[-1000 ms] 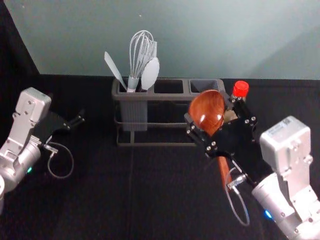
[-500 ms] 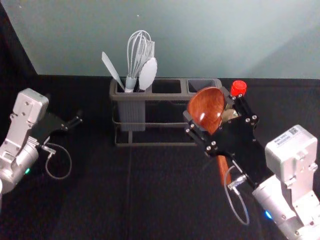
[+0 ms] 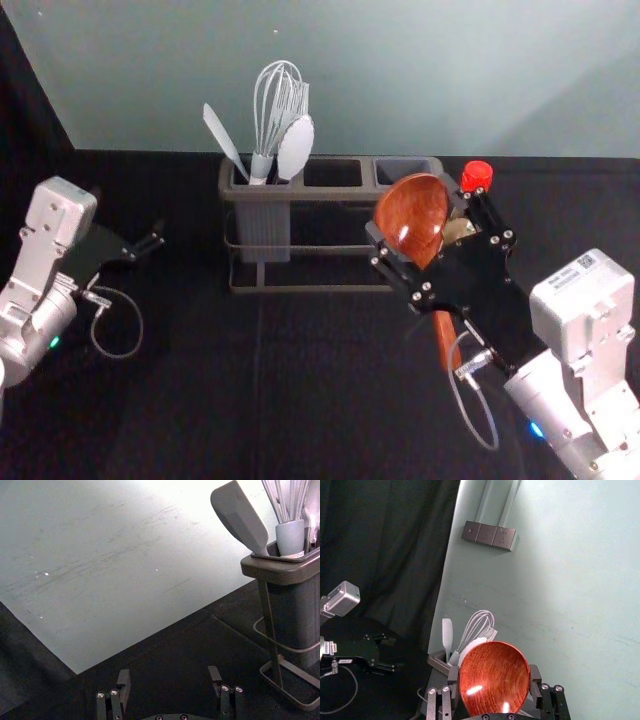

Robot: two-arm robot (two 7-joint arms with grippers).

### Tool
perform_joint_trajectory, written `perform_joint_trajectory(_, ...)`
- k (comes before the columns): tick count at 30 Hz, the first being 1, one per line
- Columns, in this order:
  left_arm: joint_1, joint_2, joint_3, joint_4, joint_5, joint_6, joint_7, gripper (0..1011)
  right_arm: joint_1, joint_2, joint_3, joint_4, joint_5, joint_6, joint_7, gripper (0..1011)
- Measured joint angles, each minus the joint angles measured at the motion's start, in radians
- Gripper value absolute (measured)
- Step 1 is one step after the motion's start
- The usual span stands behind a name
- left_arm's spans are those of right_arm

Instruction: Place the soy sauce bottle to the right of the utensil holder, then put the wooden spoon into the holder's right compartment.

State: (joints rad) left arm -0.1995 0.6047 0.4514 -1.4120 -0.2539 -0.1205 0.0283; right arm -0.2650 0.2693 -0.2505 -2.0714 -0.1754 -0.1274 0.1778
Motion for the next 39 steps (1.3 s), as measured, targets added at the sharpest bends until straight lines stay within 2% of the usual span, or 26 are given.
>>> perform_joint_trajectory(16,0.0,0.0,0.0,0.0,0.0,0.0,0.0,1011,0.001,-0.001,0.0,-0.001,0.0,0.0,0.001,837)
perform_joint_trajectory(20,0.0,0.0,0.0,0.0,0.0,0.0,0.0,1011,0.021,-0.006,0.005,0.006,-0.001,-0.007,-0.003,837)
perform_joint_trajectory(25,0.0,0.0,0.0,0.0,0.0,0.0,0.0,1011,0.083,-0.013,0.015,0.038,0.009,-0.033,-0.003,837)
perform_joint_trajectory(29,0.0,0.0,0.0,0.0,0.0,0.0,0.0,1011,0.152,-0.017,0.017,0.081,0.028,-0.061,0.008,837)
perform_joint_trajectory(32,0.0,0.0,0.0,0.0,0.0,0.0,0.0,1011,0.23,-0.021,0.015,0.133,0.054,-0.091,0.029,837)
perform_joint_trajectory(39,0.0,0.0,0.0,0.0,0.0,0.0,0.0,1011,0.36,-0.035,0.004,0.24,0.112,-0.14,0.063,837)
